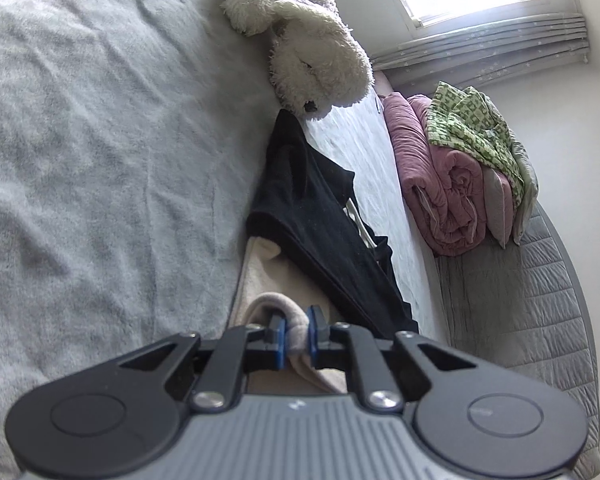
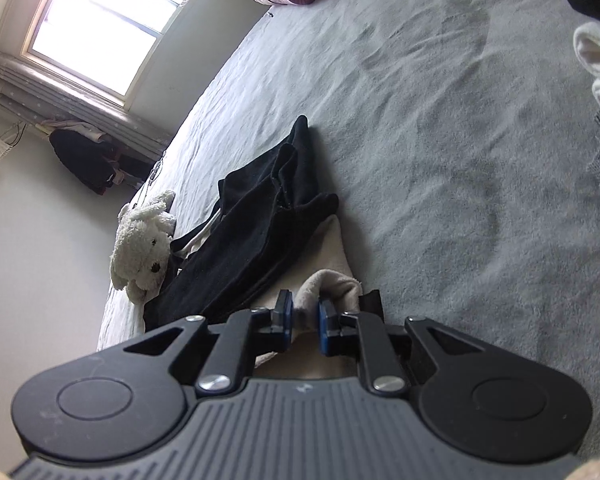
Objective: Fold clothes
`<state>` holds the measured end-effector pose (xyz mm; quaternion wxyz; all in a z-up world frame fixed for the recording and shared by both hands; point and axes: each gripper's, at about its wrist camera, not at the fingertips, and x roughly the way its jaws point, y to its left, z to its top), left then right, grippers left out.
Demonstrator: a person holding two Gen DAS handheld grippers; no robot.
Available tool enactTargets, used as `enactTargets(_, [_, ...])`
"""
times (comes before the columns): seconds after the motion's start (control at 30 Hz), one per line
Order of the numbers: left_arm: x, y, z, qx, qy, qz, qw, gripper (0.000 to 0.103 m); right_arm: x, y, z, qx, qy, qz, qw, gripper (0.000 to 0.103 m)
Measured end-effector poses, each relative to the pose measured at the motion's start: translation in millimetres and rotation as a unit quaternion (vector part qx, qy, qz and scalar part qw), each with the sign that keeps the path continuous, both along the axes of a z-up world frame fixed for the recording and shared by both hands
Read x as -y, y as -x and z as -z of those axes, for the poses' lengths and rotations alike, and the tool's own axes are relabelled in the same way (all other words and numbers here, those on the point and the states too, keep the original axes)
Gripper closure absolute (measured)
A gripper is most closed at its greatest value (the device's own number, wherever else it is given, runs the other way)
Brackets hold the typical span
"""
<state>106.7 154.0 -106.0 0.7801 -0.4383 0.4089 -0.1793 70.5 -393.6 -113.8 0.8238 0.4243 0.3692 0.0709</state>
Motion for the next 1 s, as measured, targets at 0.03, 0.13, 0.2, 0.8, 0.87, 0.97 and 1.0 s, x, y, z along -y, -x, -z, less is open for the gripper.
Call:
enactTargets(0.03, [-1,-1,2,0.002,0.006,-0.003,1.0,0.093,1,-1,2,0.001,-0.009,0.005,1.0,0.085])
enactTargets(0.13, [-2,-2,3,0.015,0.019,-0.01,0.9997,0.091,4,-2,1,0.021,-0.03,0.018,0.999,0.084])
enactTargets(0.2, [-4,-2,1,0.026,0.019,-0.016,0.9994,0.088,8,-1,-1,0.037,-0.041,0.034,0.998,0.082])
enactTargets(0.8, [2,7,-33,0.043,-0.114,-0.007,0.9926,0.062,-12,8,-27,0.041,0.12,0.024,0.992,0.063])
enactTargets(0.87, [2,10,-36,0.035,-0.124,0.004,0.9917,0.054,-10,12,-28,0.033,0.123,0.026,0.992,0.062])
enactTargets(0.97, [0,15,-37,0.009,-0.138,0.016,0.9903,0.049,-7,24,-32,0.015,0.131,0.03,0.991,0.055])
enactTargets(1.0, [-1,17,-35,-0.004,-0.14,0.019,0.9899,0.048,-6,28,-33,0.009,0.132,0.032,0.991,0.053])
